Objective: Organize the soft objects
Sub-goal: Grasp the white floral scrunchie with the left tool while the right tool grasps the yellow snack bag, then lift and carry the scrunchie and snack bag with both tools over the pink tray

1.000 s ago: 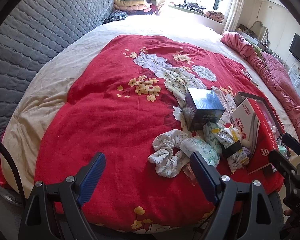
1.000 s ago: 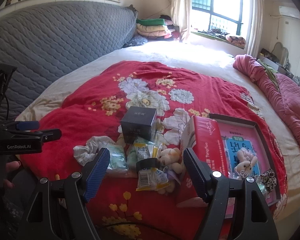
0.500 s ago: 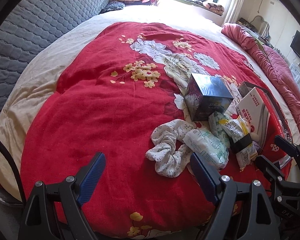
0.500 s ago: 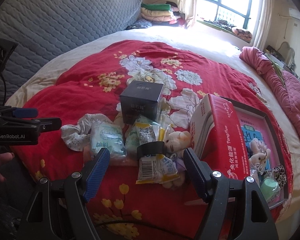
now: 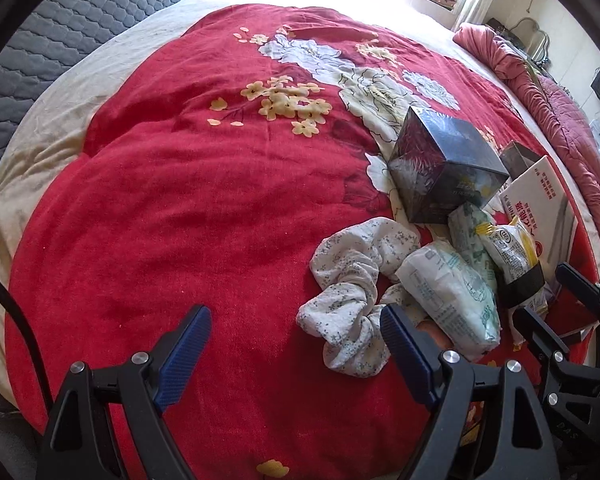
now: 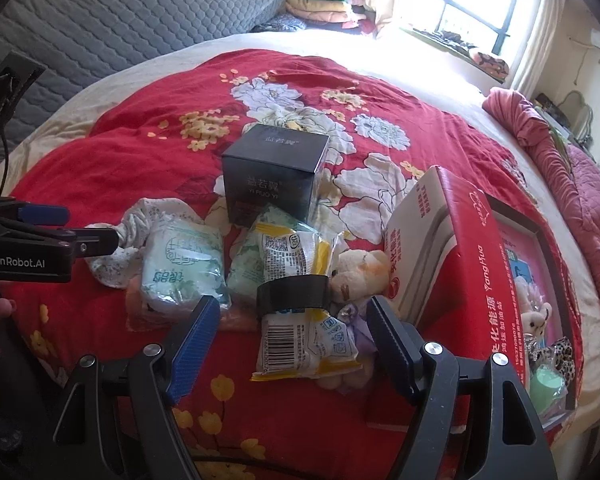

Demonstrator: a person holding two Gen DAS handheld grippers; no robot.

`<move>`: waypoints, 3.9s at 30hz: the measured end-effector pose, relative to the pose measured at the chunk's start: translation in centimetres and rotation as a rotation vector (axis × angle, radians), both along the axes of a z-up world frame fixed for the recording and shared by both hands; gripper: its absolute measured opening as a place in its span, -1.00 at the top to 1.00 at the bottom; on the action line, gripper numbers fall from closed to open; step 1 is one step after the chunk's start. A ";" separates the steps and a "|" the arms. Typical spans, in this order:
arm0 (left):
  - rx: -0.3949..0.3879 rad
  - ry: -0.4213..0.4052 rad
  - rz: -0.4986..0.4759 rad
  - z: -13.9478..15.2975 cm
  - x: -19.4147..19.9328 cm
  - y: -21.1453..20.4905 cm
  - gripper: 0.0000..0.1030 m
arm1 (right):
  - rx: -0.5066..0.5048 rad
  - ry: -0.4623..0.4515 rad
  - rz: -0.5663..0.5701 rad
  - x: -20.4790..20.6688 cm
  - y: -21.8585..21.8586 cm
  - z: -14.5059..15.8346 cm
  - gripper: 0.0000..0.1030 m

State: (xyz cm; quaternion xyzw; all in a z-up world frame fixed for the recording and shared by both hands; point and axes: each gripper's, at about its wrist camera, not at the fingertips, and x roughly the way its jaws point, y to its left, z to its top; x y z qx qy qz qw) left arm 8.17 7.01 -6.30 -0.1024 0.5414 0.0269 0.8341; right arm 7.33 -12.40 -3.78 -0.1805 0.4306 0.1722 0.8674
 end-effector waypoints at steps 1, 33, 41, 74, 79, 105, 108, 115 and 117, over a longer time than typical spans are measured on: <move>-0.007 0.001 -0.003 -0.2 0.1 0.0 -0.67 | -0.005 0.002 0.001 0.2 0.1 -0.3 -0.49; -0.056 -0.061 -0.076 -1.5 2.6 -1.3 0.49 | 0.064 -0.031 0.001 2.0 -0.2 -0.7 0.23; -0.088 -0.094 -0.089 -0.5 2.2 -1.3 0.64 | 0.089 -0.044 0.002 1.8 -0.2 0.4 0.24; -0.014 -0.269 0.035 7.7 -3.1 0.8 0.65 | 0.200 -0.135 -0.005 -0.4 -2.0 5.7 0.24; 0.014 -0.288 0.035 9.0 -3.3 0.3 0.65 | 0.220 -0.139 -0.014 -0.4 -2.7 6.4 0.24; 0.106 -0.416 0.022 17.1 -5.2 -3.1 0.65 | 0.332 -0.272 0.012 -3.7 -4.3 14.6 0.24; 0.108 -0.432 0.026 18.1 -5.3 -3.5 0.65 | 0.344 -0.279 0.008 -3.9 -4.7 15.5 0.24; 0.120 -0.444 0.008 19.1 -5.2 -5.2 0.65 | 0.361 -0.300 -0.005 -4.2 -5.8 16.8 0.24; 0.118 -0.455 -0.003 19.5 -5.1 -5.6 0.65 | 0.375 -0.308 -0.008 -4.4 -6.3 17.3 0.24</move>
